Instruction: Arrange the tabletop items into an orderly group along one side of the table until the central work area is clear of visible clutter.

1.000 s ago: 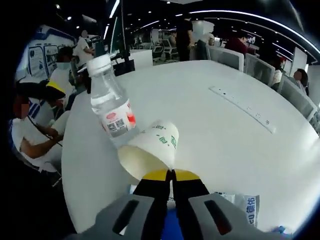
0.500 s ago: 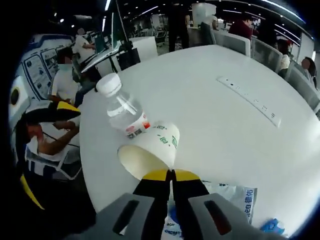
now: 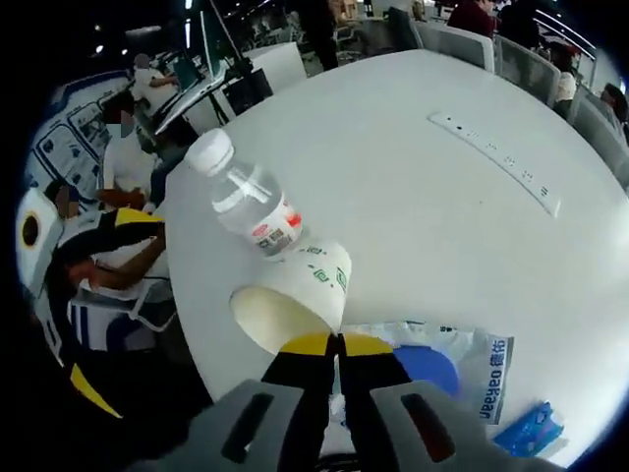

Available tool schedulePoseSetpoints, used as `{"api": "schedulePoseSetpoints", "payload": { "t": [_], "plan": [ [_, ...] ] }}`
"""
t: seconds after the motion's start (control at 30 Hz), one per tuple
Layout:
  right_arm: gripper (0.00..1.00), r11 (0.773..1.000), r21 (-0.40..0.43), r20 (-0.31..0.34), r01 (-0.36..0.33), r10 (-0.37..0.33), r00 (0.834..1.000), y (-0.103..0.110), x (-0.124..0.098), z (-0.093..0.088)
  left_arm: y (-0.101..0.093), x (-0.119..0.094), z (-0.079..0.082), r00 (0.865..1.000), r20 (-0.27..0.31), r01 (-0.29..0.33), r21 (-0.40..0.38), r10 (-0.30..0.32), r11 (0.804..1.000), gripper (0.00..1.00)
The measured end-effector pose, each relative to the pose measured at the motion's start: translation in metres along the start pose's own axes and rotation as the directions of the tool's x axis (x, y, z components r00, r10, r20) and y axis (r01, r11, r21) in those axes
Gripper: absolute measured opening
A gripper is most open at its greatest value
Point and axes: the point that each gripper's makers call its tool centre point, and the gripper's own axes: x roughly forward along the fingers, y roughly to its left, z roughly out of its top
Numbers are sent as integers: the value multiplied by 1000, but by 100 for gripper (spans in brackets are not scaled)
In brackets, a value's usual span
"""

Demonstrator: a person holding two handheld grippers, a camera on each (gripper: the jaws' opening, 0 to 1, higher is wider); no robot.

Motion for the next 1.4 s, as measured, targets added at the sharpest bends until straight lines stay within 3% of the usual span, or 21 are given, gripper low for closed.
{"api": "schedulePoseSetpoints", "payload": {
  "t": [0.13, 0.27, 0.43, 0.6, 0.8, 0.97, 1.1, 1.17, 1.27, 1.4],
  "plan": [
    [0, 1000, -2, 14, 7, -7, 1000, 5, -5, -4, 0, 10, 0, 1000, -20, 13, 22, -12, 1000, 84],
    [0, 1000, 13, 18, 5, -5, 1000, 6, -4, -8, 0, 22, 1, 999, -48, 18, -7, -18, 1000, 71],
    [0, 1000, 26, 25, 4, -5, 1000, 10, -6, -16, 3, 33, -7, 995, -98, 5, -3, -5, 1000, 63],
    [0, 999, 41, 34, 6, -7, 999, 13, -9, -20, 3, 40, -5, 994, -110, -4, 26, 7, 1000, 54],
    [0, 999, 45, 45, 7, -9, 999, 18, -10, -20, 4, 47, -4, 993, -115, -3, -28, -1, 1000, 36],
    [0, 999, 38, 67, 11, -14, 998, 29, -12, -17, 6, 50, -8, 990, -137, -43, -58, 34, 997, 21],
    [0, 999, 25, 64, 27, -28, 998, 32, -12, -18, 15, 48, -8, 986, -141, -91, -47, 84, 995, 15],
    [0, 999, 36, 64, 21, -24, 998, 35, -13, -20, 18, 48, -9, 985, -141, -109, -33, 104, 993, 13],
    [0, 999, 53, 65, 14, -17, 998, 38, -12, -21, 26, 47, -8, 978, -129, -157, 54, 163, 986, 10],
    [0, 998, 70, 61, 2, -6, 998, 45, -11, -23, 25, 48, -12, 970, -151, -172, 134, 192, 976, 8]
  ]
}}
